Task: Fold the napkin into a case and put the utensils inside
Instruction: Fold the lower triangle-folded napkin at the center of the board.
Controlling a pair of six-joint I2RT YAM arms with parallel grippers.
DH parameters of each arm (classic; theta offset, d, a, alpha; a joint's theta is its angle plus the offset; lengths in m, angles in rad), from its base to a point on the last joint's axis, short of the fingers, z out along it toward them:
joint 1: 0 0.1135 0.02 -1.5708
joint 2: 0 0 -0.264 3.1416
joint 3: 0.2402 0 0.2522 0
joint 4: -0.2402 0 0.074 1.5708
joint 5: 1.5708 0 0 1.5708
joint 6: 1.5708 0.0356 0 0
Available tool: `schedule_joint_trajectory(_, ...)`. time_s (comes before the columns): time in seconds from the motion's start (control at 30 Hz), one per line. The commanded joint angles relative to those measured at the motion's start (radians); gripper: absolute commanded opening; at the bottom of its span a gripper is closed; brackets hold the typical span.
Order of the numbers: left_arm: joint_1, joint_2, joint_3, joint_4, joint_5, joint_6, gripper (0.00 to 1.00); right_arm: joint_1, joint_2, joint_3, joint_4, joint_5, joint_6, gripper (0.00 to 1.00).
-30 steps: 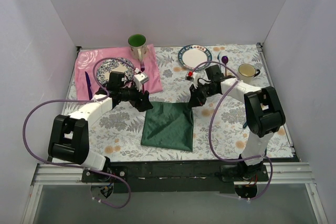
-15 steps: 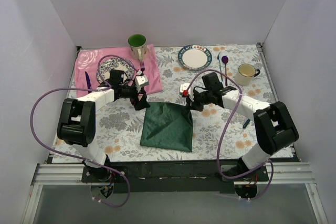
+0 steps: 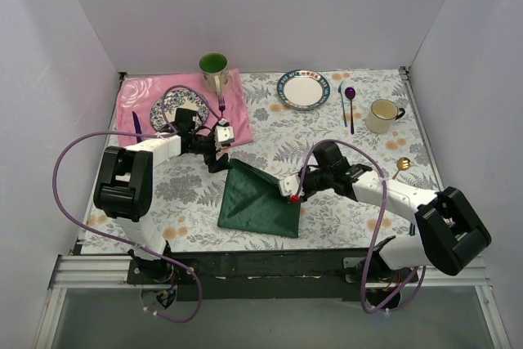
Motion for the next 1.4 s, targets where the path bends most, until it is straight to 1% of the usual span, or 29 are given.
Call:
schedule_joint_trajectory(0.0,-0.022,-0.019,0.004,-0.031,0.009,0.112,0.79,0.031,-0.076,-0.071,0.067,-0.003,-0.188,0.01)
schedule_joint_trajectory(0.17,-0.042,-0.025,-0.018,-0.037,0.003,0.16,0.77,0.05,-0.104,-0.097,0.068,-0.001,-0.222,0.01)
schedule_joint_trajectory(0.33,-0.062,-0.02,-0.027,-0.072,-0.017,0.223,0.7,0.048,-0.136,-0.129,0.108,-0.007,-0.257,0.01)
schedule_joint_trajectory(0.37,-0.068,-0.02,-0.026,-0.083,-0.019,0.237,0.67,0.05,-0.138,-0.132,0.105,-0.009,-0.262,0.01)
schedule_joint_trajectory(0.47,-0.076,-0.022,-0.029,-0.123,-0.025,0.295,0.64,0.05,-0.136,-0.122,0.09,-0.009,-0.254,0.01)
schedule_joint_trajectory(0.53,-0.077,-0.027,-0.038,-0.135,-0.028,0.32,0.64,0.05,-0.135,-0.119,0.093,-0.007,-0.248,0.01)
schedule_joint_trajectory(0.57,-0.077,-0.028,-0.039,-0.14,-0.025,0.324,0.66,0.05,-0.133,-0.12,0.098,-0.007,-0.245,0.01)
schedule_joint_trajectory(0.6,-0.077,-0.034,-0.042,-0.153,-0.023,0.333,0.73,0.05,-0.132,-0.117,0.101,-0.007,-0.231,0.01)
schedule_joint_trajectory(0.73,-0.079,-0.039,-0.053,-0.154,-0.017,0.355,0.79,0.05,-0.118,-0.102,0.09,-0.006,-0.217,0.01)
schedule_joint_trajectory(0.9,-0.077,-0.02,-0.041,-0.096,-0.034,0.312,0.78,0.05,-0.135,-0.128,0.111,-0.018,-0.251,0.01)
schedule_joint_trajectory(1.03,-0.079,0.009,-0.013,-0.089,-0.045,0.307,0.77,0.048,-0.15,-0.137,0.102,-0.032,-0.294,0.01)
schedule_joint_trajectory(1.13,-0.081,0.019,0.0,-0.092,-0.045,0.312,0.74,0.05,-0.159,-0.148,0.093,-0.04,-0.316,0.01)
schedule_joint_trajectory(1.23,-0.087,0.026,0.011,-0.109,-0.045,0.324,0.66,0.048,-0.167,-0.16,0.093,-0.044,-0.348,0.01)
schedule_joint_trajectory(1.27,-0.088,0.027,0.017,-0.121,-0.046,0.332,0.63,0.048,-0.169,-0.162,0.093,-0.044,-0.355,0.01)
schedule_joint_trajectory(1.3,-0.088,0.032,0.027,-0.147,-0.045,0.338,0.54,0.05,-0.17,-0.163,0.09,-0.044,-0.36,0.01)
schedule_joint_trajectory(1.37,-0.09,0.033,0.036,-0.173,-0.048,0.356,0.44,0.048,-0.173,-0.168,0.087,-0.043,-0.362,0.01)
